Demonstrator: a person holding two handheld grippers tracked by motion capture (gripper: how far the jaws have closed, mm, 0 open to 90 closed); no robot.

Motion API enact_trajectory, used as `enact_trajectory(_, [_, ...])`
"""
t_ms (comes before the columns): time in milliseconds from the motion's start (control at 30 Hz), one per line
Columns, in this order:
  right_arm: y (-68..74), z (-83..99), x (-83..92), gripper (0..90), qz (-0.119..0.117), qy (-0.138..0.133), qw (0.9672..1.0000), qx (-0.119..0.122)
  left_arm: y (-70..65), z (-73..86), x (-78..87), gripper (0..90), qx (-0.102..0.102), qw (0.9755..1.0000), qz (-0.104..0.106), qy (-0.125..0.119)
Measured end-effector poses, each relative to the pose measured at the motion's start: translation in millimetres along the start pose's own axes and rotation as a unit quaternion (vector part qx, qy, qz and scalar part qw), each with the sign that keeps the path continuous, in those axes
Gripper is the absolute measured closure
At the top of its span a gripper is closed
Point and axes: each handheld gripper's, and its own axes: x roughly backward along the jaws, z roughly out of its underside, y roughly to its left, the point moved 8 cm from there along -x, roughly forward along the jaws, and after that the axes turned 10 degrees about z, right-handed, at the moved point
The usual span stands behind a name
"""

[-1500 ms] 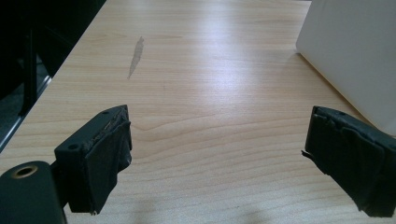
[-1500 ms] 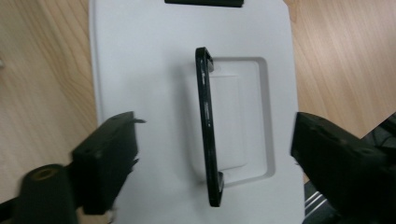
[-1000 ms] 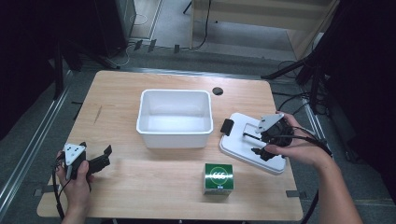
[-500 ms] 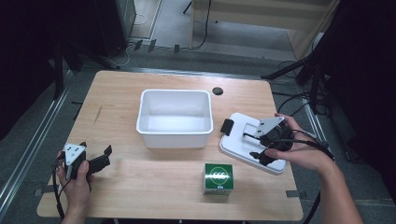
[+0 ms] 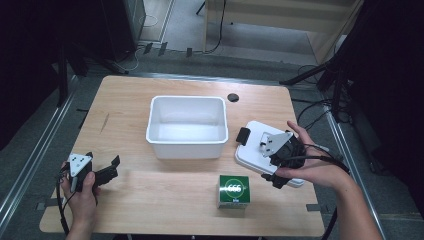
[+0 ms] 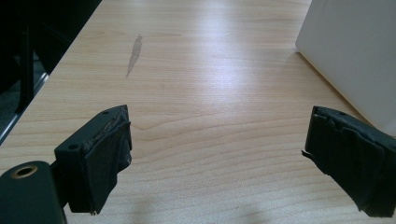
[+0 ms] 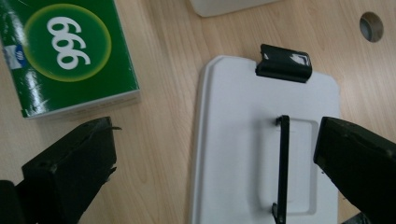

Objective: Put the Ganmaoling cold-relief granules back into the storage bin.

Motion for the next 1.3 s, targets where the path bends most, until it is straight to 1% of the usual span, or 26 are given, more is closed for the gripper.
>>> enact_trajectory(100, [6.7, -3.6, -0.4, 0.0, -0.006, -0.002, 0.9999, 0.01, 0.0, 0.0, -0.1, 8.1, 0.0, 1.0, 0.0, 0.0])
enact_trajectory(233, [13.6, -4.9, -1.7, 0.0, -0.012, -0.001, 0.9998, 0.018, -0.1, 0.0, -0.1, 8.1, 0.001, 1.0, 0.002, 0.0])
enact_trajectory(367, [19.5, -7.7, -3.0, 0.0, -0.017, -0.005, 0.9995, 0.026, -0.2, 0.0, -0.2, 8.1, 0.0, 1.0, 0.003, 0.0])
enact_trajectory(400, [21.2, -8.7, -3.5, 0.0, -0.017, -0.004, 0.9995, 0.025, -0.3, 0.0, -0.3, 8.1, 0.0, 1.0, 0.002, 0.001])
enact_trajectory(600, [32.9, -14.6, -9.6, 0.0, -0.029, -0.002, 0.9988, 0.04, -0.1, 0.1, -0.3, 8.1, 0.0, 1.0, 0.003, 0.002])
enact_trajectory(633, [36.0, -14.8, -10.3, 0.0, -0.034, 0.003, 0.9985, 0.044, -0.1, 0.1, -0.2, 8.1, 0.0, 1.0, 0.003, 0.002])
enact_trajectory(733, [40.1, -16.7, -13.0, 0.0, -0.035, 0.001, 0.9978, 0.057, -0.3, 0.1, -0.3, 8.1, 0.0, 1.0, 0.003, 0.001])
enact_trajectory(867, [47.3, -19.0, -14.6, 0.0, -0.044, 0.002, 0.9972, 0.06, -0.4, 0.1, -0.3, 8.1, 0.0, 1.0, 0.003, 0.001])
enact_trajectory(1067, [58.4, -25.5, -19.1, 2.3, -0.058, 0.0, 0.9952, 0.079, -0.3, 0.1, -0.4, 8.1, 0.0, 1.0, 0.002, 0.002])
enact_trajectory(1100, [59.5, -26.5, -20.2, 2.3, -0.06, -0.001, 0.9947, 0.084, -0.3, 0.2, -0.3, 8.1, 0.0, 1.0, 0.002, 0.002])
enact_trajectory(1233, [66.8, -29.9, -25.3, 2.1, -0.071, 0.002, 0.9934, 0.09, -0.2, 0.1, -0.2, 8.1, 0.001, 1.0, 0.002, 0.002])
enact_trajectory(1300, [71.2, -32.2, -27.3, 0.2, -0.077, 0.002, 0.9925, 0.096, 0.1, 0.1, -0.3, 8.1, 0.002, 1.0, 0.001, 0.001])
